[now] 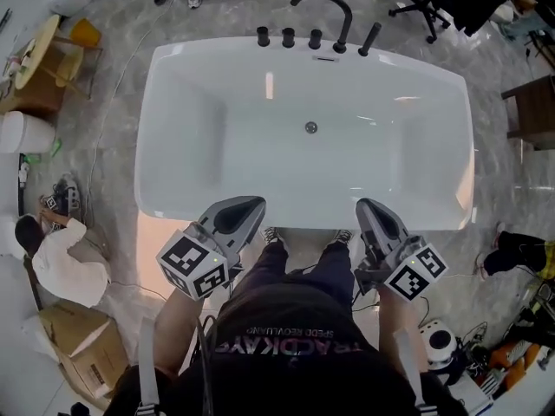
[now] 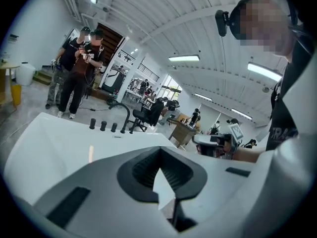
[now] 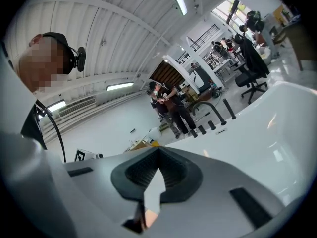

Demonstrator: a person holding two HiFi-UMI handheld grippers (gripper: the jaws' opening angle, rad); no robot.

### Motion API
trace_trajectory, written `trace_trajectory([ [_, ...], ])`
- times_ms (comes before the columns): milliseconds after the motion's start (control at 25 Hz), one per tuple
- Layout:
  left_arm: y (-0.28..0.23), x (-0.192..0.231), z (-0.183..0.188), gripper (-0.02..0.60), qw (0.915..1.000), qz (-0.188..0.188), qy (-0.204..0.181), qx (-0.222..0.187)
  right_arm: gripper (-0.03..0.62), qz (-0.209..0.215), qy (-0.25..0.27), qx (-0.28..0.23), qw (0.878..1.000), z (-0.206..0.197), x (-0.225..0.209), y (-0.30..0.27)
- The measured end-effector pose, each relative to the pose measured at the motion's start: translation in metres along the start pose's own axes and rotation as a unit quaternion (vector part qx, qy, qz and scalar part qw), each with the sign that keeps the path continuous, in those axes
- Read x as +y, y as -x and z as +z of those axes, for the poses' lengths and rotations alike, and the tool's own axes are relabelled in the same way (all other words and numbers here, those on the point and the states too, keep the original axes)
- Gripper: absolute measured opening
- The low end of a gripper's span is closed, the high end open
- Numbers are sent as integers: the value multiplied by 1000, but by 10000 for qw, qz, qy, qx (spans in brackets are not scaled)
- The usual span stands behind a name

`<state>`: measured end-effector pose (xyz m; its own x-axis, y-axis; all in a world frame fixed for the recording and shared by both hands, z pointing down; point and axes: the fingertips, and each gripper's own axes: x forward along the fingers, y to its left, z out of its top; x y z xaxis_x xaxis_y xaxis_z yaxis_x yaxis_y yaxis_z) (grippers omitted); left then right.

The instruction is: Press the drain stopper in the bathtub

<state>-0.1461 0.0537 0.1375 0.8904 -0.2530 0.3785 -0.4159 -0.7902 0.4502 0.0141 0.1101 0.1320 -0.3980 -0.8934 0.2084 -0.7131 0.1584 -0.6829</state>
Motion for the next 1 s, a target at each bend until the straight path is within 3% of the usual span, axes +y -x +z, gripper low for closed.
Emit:
trace_trajectory([
  [280,-15,6,-1,9,10000,23,76,18,17,-201,89,29,9998,12,-23,6],
  [560,-49,13,-22,9,9987,390,284,178,17,-186,268,279,9991,28,-76,5],
  [800,-88,28,-44,9,9958,791,-273,360,17,-151,311,823,9960,12,-145,-4],
  [1000,-122,59,-78,9,9916,957,-536,679,17,-122,818,1396,9867,-7,-201,-38],
])
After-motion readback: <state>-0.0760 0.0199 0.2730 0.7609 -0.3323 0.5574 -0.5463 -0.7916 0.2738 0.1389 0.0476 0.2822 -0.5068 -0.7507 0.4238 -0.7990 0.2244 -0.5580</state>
